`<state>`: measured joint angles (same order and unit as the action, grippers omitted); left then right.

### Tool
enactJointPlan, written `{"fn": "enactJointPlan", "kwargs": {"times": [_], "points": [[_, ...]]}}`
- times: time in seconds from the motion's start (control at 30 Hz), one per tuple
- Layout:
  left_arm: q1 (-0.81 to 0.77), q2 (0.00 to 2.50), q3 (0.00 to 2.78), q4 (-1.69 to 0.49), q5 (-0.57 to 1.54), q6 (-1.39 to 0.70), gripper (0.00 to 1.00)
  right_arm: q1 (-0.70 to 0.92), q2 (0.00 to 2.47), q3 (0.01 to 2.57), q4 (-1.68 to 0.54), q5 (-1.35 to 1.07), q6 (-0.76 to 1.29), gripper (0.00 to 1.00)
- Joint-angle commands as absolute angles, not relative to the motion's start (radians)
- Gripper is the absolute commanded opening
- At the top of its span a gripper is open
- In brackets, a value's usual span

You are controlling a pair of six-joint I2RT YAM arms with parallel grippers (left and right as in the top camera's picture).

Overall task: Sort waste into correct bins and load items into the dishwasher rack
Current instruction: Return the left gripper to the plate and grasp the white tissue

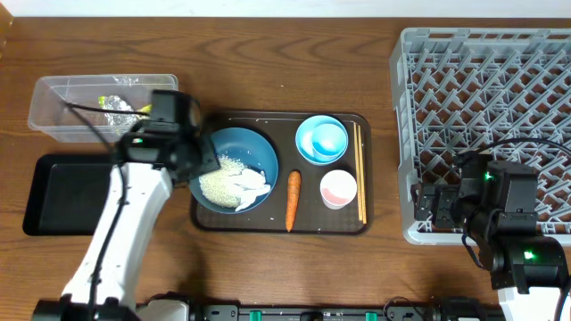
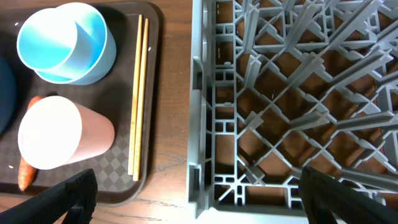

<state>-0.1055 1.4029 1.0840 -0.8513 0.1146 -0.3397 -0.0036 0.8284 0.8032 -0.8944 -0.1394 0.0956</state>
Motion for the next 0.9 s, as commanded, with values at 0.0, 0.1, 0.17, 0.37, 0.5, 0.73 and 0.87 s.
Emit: {"fn": "enactJointPlan", "kwargs": {"times": [0.0, 0.1, 0.17, 0.37, 0.5, 0.73, 0.87], "points": [[-0.158, 1.457, 1.039, -0.86, 0.155, -0.342, 0.53, -0.007, 0.825, 0.823, -0.896, -0.146, 0.104, 0.99], [-0.203, 1.521, 1.032, -0.859, 0.203, -0.341, 0.53, -0.007, 0.825, 0.823, -0.899, -0.146, 0.104, 0.99], [-0.232, 1.564, 1.032, -0.858, 0.206, -0.341, 0.53, -0.007, 0.825, 0.823, -0.901, -0.146, 0.104, 0.99], [-0.297, 1.673, 1.032, -0.854, 0.228, -0.342, 0.52, -0.007, 0.825, 0.823, -0.902, -0.146, 0.104, 0.99], [-0.314, 1.713, 1.032, -0.846, 0.228, -0.342, 0.44, -0.007, 0.825, 0.823, -0.902, -0.146, 0.104, 0.99], [-0.303, 1.708, 1.056, -0.829, 0.194, -0.337, 0.06, -0.007, 0.825, 0.823, -0.903, -0.146, 0.104, 0.99], [-0.271, 1.655, 1.117, -0.876, 0.136, -0.332, 0.06, -0.007, 0.825, 0.823, -0.905, -0.146, 0.104, 0.99]]}}
